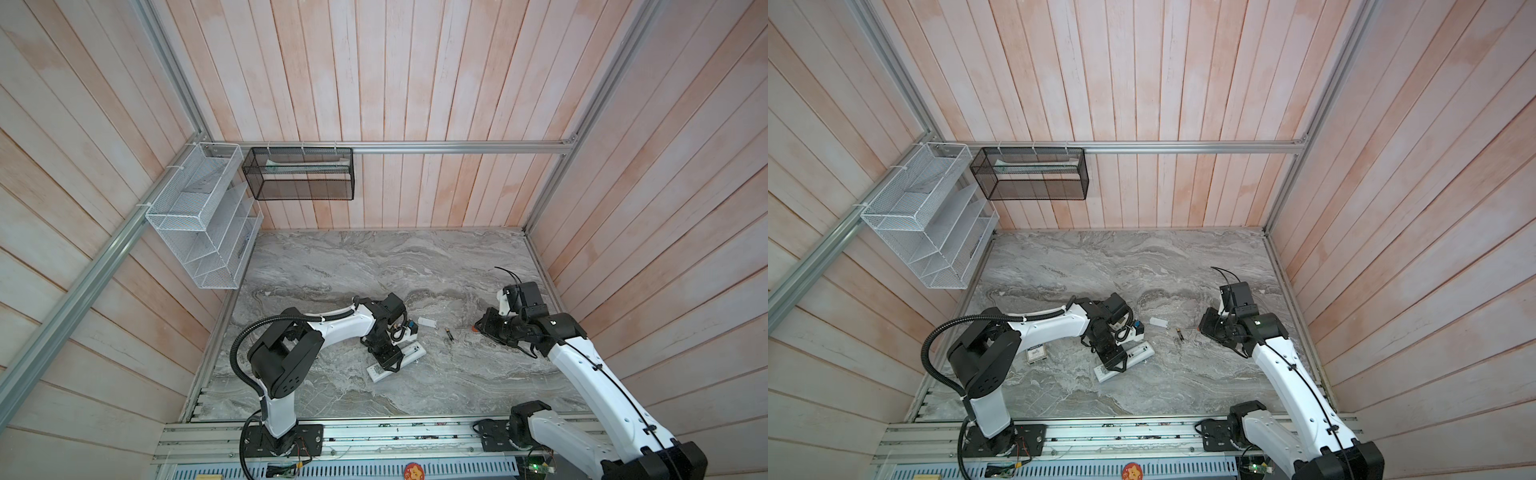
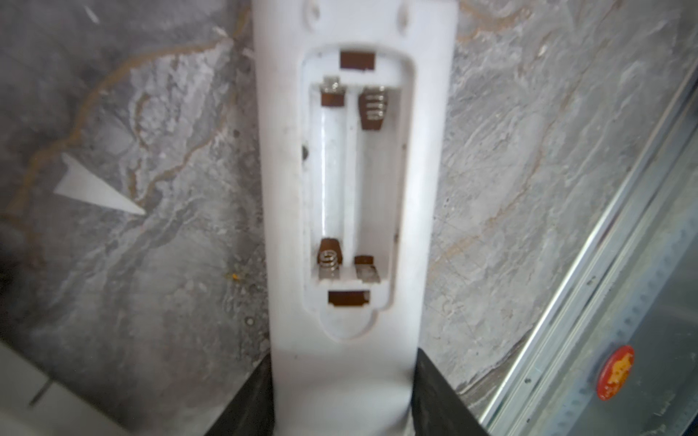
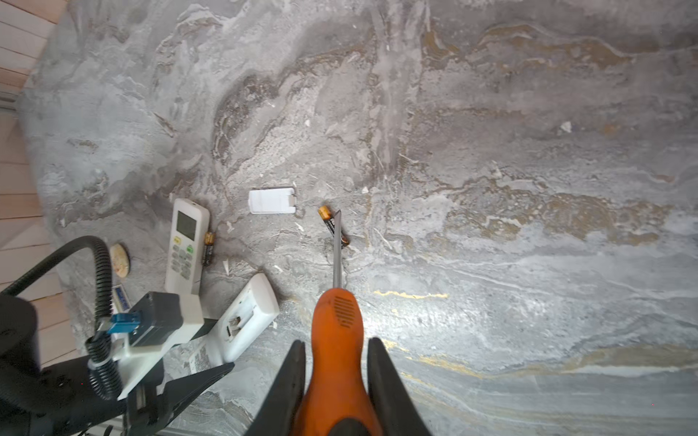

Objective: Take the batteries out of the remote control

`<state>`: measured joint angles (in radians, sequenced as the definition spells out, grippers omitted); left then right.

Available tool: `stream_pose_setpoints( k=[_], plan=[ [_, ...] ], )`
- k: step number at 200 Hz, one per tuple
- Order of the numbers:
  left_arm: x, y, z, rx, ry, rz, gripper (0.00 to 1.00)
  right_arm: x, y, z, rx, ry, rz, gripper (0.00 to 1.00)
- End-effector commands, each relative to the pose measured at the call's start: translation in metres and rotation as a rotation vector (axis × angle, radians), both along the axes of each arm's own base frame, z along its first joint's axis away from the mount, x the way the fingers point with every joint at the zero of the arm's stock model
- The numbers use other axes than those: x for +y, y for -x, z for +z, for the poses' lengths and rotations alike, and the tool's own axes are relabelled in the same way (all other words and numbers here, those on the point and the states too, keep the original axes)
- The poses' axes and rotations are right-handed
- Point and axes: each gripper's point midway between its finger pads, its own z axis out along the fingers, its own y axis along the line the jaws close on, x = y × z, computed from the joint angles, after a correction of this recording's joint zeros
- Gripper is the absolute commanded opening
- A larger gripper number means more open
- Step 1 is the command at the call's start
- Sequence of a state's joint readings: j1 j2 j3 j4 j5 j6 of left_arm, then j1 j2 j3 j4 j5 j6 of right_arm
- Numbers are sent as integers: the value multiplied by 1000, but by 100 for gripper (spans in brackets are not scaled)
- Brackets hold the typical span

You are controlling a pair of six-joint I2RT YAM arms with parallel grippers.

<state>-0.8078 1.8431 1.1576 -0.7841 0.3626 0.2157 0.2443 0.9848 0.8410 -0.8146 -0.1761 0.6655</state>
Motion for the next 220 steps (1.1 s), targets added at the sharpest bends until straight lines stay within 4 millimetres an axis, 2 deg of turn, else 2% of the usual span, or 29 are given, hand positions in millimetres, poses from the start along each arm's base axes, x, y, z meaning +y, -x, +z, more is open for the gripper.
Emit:
stream_pose_setpoints(
  k=[1, 19, 23, 25, 28, 31, 75, 96, 116, 137, 159, 190, 220],
  plan=[
    [20, -14, -32, -81, -126, 20, 60, -7, 3, -4, -3, 30, -4, 0],
    [22, -16, -24, -99, -118, 31, 67, -6, 10, -9, 8, 21, 0, 0],
    [22, -17, -22, -106, -115, 34, 72, -6, 11, -10, 12, 19, 0, 0],
    [22, -17, -21, -107, -113, 36, 80, -6, 12, -11, 14, 17, 0, 0],
    [21, -17, -19, -112, -109, 37, 96, -6, 12, -11, 14, 16, -2, 0],
    [21, -18, -18, -115, -108, 40, 100, -6, 13, -12, 18, 15, -1, 0],
    [16, -22, 5, -140, -67, 76, 100, -3, 18, -26, 44, 4, 13, 0],
    [12, -28, 25, -181, -35, 99, 100, -5, 16, -22, 36, 16, 10, 0],
    [10, -39, 52, -244, -6, 145, 100, -9, 15, -15, 29, 38, 10, 0],
    [8, -58, 93, -294, 73, 255, 100, -13, 7, 4, -17, 64, 0, 0],
    [12, -85, 138, -233, 238, 489, 100, -9, -10, 34, -114, 51, 6, 0],
    [21, -112, 193, -8, 567, 750, 100, 30, -36, 81, -352, -117, 167, 0],
    [19, -120, 241, 214, 936, 899, 100, 62, -45, 115, -564, -310, 277, 0]
  ],
)
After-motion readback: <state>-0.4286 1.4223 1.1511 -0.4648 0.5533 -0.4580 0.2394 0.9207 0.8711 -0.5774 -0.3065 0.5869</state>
